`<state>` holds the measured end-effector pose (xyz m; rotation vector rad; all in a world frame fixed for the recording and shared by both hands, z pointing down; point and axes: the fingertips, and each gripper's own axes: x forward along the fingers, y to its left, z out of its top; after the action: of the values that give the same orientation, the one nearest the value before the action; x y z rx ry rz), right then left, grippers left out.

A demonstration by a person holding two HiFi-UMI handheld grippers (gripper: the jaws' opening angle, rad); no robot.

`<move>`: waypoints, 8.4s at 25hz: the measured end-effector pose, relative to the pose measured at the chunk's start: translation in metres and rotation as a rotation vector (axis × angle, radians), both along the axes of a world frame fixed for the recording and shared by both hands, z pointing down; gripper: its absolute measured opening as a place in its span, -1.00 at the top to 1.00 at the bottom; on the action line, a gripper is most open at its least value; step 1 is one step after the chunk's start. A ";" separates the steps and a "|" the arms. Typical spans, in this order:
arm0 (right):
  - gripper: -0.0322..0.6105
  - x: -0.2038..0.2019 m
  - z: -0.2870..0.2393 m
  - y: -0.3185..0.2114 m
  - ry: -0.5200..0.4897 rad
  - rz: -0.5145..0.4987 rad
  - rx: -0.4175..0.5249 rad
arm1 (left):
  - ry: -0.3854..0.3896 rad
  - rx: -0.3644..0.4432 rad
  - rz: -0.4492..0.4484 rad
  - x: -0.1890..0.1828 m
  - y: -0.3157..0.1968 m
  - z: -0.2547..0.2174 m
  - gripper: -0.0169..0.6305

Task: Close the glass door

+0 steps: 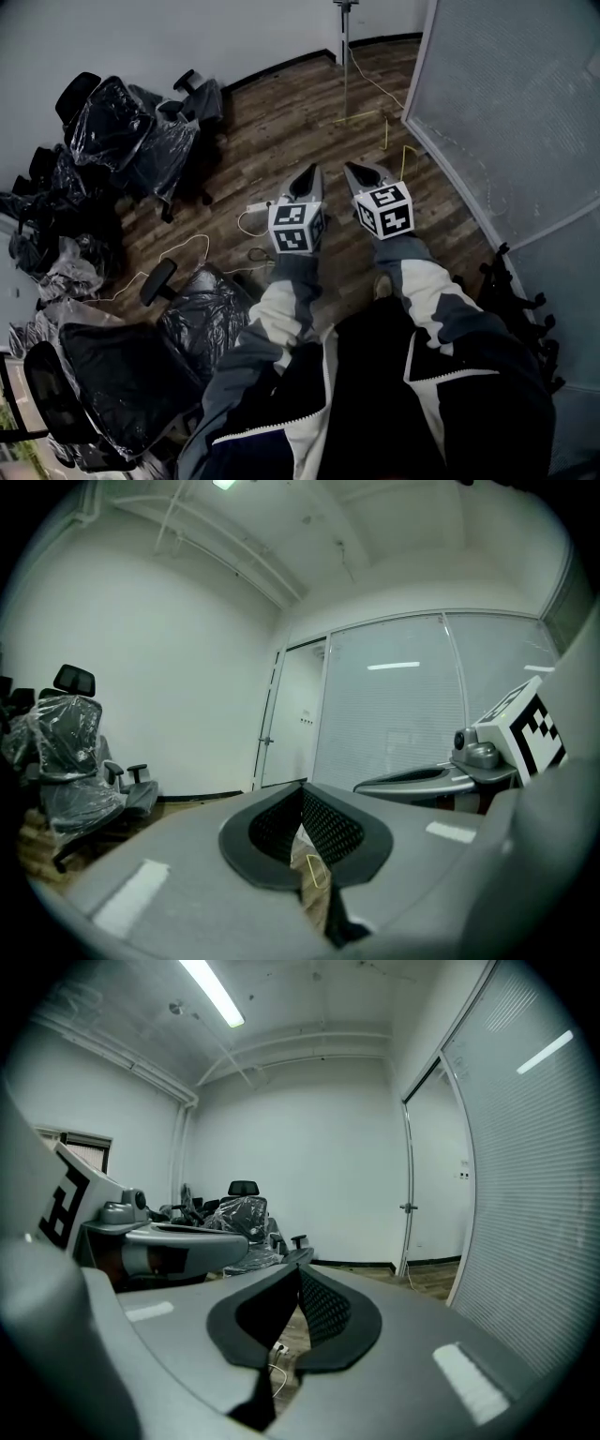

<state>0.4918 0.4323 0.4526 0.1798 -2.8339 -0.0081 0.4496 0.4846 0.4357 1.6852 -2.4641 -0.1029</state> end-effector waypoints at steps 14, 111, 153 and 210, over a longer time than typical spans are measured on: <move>0.87 -0.082 0.015 -0.078 -0.017 -0.140 -0.069 | 0.032 -0.044 -0.100 -0.066 -0.075 0.016 0.95; 0.88 -0.814 0.008 -0.735 -0.048 0.419 -0.025 | -0.022 -0.098 0.344 -0.847 -0.723 0.011 0.95; 0.30 -0.697 0.039 -0.816 1.100 0.566 0.874 | -0.022 -0.060 0.971 -0.717 -0.832 0.003 0.95; 0.48 -0.483 0.053 -1.113 1.369 0.561 0.875 | -0.056 -0.156 0.920 -0.604 -0.877 0.028 0.95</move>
<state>0.0087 -0.6810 0.5061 0.7687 -1.2097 -0.8625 -0.1541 -0.3927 0.4636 2.5417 -1.4435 0.2383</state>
